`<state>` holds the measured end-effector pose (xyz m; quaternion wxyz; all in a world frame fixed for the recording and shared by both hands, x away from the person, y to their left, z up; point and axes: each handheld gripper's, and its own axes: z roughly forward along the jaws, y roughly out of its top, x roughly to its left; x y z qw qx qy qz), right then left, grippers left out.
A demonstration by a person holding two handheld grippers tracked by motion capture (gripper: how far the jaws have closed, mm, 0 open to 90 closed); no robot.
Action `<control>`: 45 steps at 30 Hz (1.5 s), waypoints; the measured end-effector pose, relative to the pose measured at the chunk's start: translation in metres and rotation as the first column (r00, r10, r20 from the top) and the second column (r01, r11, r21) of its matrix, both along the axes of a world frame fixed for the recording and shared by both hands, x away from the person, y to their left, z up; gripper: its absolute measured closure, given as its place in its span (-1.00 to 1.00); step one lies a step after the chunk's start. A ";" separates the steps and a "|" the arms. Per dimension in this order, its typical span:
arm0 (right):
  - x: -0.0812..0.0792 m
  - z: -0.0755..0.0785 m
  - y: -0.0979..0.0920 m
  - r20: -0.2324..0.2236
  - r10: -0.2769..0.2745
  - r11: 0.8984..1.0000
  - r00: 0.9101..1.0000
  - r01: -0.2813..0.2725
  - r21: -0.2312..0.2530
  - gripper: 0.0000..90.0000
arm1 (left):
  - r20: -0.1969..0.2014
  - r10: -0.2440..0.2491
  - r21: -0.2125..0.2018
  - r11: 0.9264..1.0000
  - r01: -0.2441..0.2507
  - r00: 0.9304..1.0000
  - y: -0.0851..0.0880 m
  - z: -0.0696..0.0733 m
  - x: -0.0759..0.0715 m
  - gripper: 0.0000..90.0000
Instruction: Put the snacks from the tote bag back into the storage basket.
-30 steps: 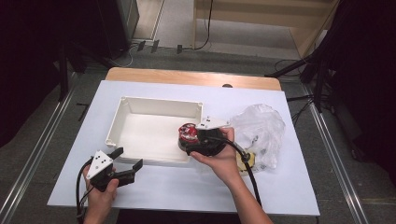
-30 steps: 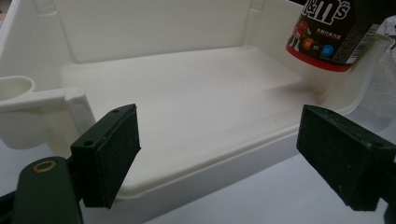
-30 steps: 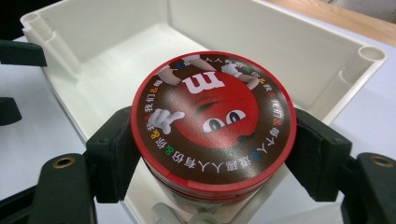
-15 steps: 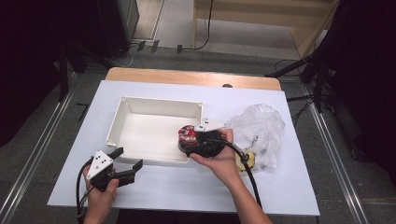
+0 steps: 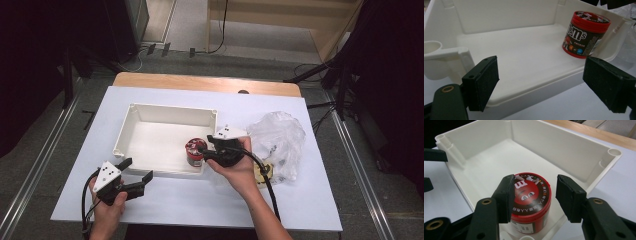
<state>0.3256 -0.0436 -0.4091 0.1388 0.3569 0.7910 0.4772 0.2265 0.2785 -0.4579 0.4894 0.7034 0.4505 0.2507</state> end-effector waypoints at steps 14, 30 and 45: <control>-0.004 0.006 -0.022 0.021 -0.028 0.999 0.999 0.027 0.028 -0.20 | 0.001 0.000 0.006 1.000 0.000 1.000 0.000 0.000 0.000 -0.70; -0.011 0.002 -0.060 0.026 -0.107 0.994 0.994 0.106 0.024 -0.50 | 0.004 0.002 0.012 1.000 -0.002 1.000 -0.001 0.000 0.000 -0.70; -0.016 -0.005 -0.086 0.024 -0.134 0.991 0.991 0.133 0.028 -0.59 | 0.004 0.003 0.012 1.000 -0.003 1.000 -0.001 0.000 0.000 -0.70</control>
